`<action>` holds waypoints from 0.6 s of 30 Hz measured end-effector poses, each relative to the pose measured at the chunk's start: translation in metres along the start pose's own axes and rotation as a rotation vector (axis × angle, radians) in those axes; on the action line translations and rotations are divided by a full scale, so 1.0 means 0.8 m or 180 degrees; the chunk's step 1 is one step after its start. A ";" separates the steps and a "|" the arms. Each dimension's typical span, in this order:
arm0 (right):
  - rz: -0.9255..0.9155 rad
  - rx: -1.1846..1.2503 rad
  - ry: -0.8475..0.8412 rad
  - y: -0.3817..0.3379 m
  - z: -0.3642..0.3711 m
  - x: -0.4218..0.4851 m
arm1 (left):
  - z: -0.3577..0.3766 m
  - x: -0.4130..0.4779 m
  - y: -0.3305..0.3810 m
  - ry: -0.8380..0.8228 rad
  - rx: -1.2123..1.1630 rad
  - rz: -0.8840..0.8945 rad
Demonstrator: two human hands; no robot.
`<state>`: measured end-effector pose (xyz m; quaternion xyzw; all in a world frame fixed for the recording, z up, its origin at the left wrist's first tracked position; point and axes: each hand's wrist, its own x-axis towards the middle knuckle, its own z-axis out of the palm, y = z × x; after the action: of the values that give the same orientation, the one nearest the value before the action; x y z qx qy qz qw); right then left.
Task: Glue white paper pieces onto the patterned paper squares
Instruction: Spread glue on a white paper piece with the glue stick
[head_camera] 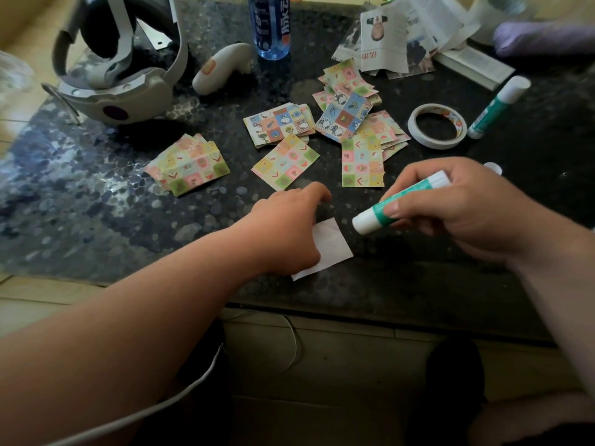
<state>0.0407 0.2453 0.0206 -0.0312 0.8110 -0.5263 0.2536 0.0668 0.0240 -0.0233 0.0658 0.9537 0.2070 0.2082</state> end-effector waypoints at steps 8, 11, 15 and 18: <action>-0.0266 0.0758 0.0258 0.012 -0.010 -0.006 | -0.003 0.000 0.015 0.0066 -0.0288 -0.0204; -0.0299 0.0896 0.0354 0.011 -0.007 -0.008 | 0.000 0.001 0.019 0.0249 -0.0625 -0.0469; -0.0233 0.0769 0.0461 0.015 -0.006 -0.007 | -0.001 -0.002 0.015 0.0372 -0.1260 -0.0902; -0.0108 0.0413 0.0550 0.022 -0.002 -0.003 | 0.003 -0.012 0.015 0.0391 -0.0984 -0.0706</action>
<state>0.0458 0.2552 0.0070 0.0170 0.7934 -0.5827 0.1753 0.0773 0.0335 -0.0169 -0.0852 0.9229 0.3304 0.1787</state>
